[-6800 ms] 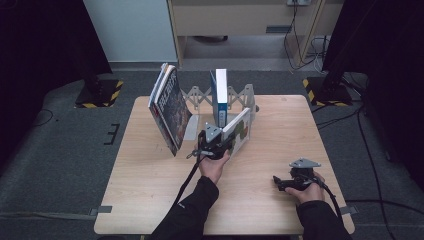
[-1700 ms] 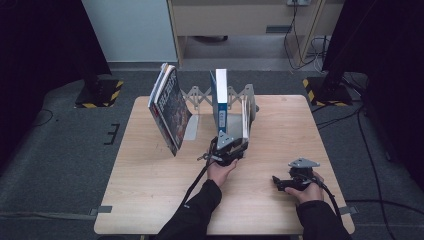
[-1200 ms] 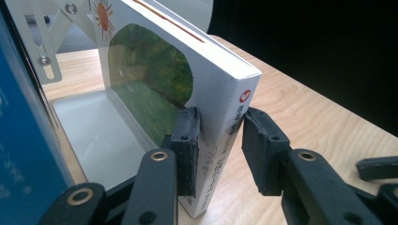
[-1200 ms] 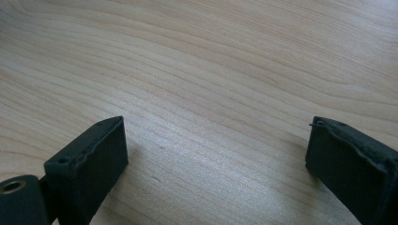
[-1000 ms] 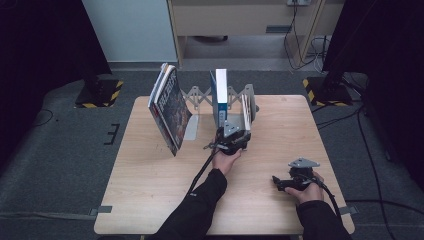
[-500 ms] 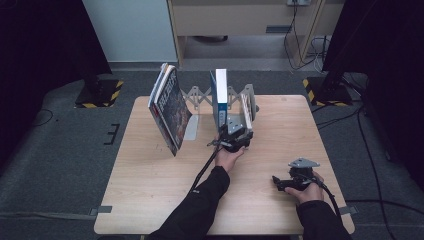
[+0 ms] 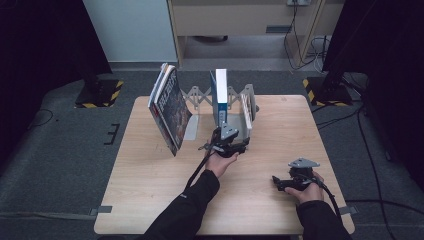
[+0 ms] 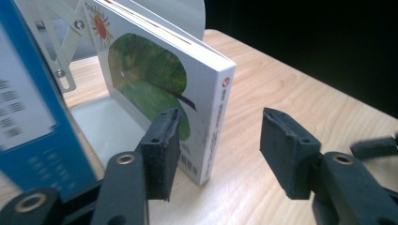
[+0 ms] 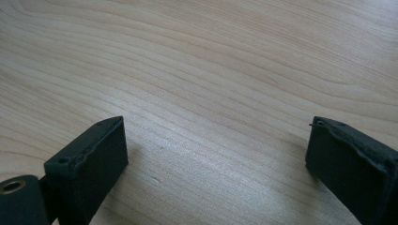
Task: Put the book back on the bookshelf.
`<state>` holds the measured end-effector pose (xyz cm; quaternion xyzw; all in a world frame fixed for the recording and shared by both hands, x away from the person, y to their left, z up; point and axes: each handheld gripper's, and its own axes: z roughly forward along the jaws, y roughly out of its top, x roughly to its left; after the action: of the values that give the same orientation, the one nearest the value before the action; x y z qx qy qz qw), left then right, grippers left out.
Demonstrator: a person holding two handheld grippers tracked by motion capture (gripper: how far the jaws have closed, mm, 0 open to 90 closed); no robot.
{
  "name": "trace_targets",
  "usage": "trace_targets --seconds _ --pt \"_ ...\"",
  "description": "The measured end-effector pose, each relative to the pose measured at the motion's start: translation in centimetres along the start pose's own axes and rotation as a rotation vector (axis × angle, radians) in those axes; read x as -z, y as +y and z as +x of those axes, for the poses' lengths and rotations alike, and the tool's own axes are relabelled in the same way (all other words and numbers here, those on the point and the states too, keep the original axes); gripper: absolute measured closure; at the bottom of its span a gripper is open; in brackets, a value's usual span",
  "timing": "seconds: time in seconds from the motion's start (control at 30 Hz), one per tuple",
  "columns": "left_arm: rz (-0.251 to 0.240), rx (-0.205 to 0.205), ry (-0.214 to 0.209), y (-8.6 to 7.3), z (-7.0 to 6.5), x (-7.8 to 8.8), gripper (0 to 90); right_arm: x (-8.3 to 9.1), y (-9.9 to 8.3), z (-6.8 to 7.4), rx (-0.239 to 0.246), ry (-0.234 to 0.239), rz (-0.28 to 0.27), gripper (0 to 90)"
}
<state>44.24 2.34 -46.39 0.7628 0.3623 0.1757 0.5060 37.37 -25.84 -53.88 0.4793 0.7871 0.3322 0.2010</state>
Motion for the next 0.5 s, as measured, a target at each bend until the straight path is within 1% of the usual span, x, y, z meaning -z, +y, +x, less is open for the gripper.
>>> trace_targets --seconds 0.07,0.2,0.27,0.33,0.37,0.43,0.47,0.5 --pt "0.021 -0.019 -0.001 0.0 0.0 0.8 43.6 0.0 0.0 0.0 0.0 -0.001 0.0 6.1" --pt "0.05 -0.033 -0.032 -0.3 -0.3 2.5 40.1 0.0 0.0 0.1 -0.003 -0.003 0.0 5.8" --pt "0.065 -0.026 -0.059 -0.9 -0.4 3.6 38.4 0.0 0.0 0.0 0.0 -0.001 0.002 5.7" --pt "0.085 -0.032 -0.072 -1.6 -0.3 4.7 36.8 0.0 0.0 0.0 0.001 -0.001 0.001 5.5" --pt "0.099 -0.042 -0.071 -2.1 -0.2 5.2 36.1 0.0 0.0 0.1 0.0 -0.002 0.002 5.4" --pt "0.117 -0.034 -0.075 -2.9 0.2 6.3 34.4 0.0 0.0 0.1 0.0 -0.002 0.002 5.3" --pt "0.127 -0.036 -0.069 -3.3 0.5 6.9 34.0 0.0 0.0 0.0 0.0 0.0 0.003 5.2" --pt "0.126 -0.029 -0.062 -3.7 0.7 7.4 33.6 0.0 0.0 0.0 0.0 0.0 0.003 5.2"
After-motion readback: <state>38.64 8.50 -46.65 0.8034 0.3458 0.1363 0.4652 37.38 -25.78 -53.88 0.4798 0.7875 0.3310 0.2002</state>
